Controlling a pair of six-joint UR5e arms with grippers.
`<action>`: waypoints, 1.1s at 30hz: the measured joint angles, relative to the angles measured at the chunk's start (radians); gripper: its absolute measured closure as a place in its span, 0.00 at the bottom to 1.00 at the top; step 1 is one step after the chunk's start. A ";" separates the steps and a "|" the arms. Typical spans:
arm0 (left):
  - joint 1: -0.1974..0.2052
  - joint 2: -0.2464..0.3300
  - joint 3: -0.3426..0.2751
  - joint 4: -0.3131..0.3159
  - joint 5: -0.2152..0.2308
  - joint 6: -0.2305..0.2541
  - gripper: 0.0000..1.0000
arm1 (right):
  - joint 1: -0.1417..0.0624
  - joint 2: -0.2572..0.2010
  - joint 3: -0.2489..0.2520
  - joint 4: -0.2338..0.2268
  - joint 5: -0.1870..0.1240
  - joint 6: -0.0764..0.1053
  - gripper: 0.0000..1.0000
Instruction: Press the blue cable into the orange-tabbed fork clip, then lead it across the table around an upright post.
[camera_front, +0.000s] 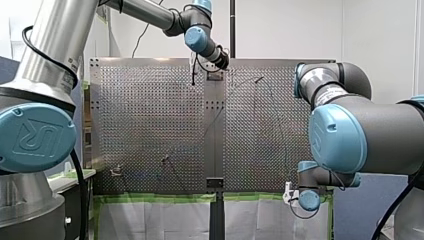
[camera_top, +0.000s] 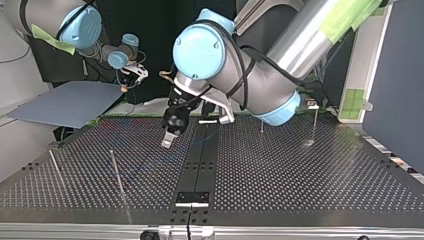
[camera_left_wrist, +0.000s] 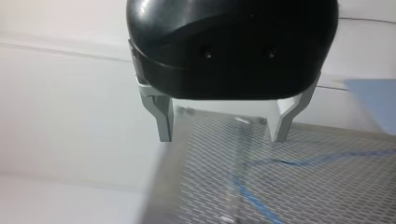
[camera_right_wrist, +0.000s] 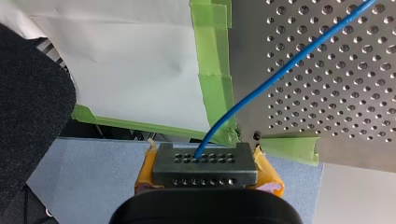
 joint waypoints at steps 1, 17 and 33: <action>0.000 0.013 0.013 -0.007 0.010 -0.001 0.00 | 0.000 0.000 0.000 0.000 0.000 0.000 1.00; -0.011 -0.088 0.175 -0.113 0.100 0.000 0.00 | 0.001 0.000 -0.008 0.016 -0.002 -0.003 1.00; -0.012 -0.154 0.215 -0.073 0.190 -0.103 0.00 | 0.002 0.000 -0.019 0.023 -0.004 -0.004 1.00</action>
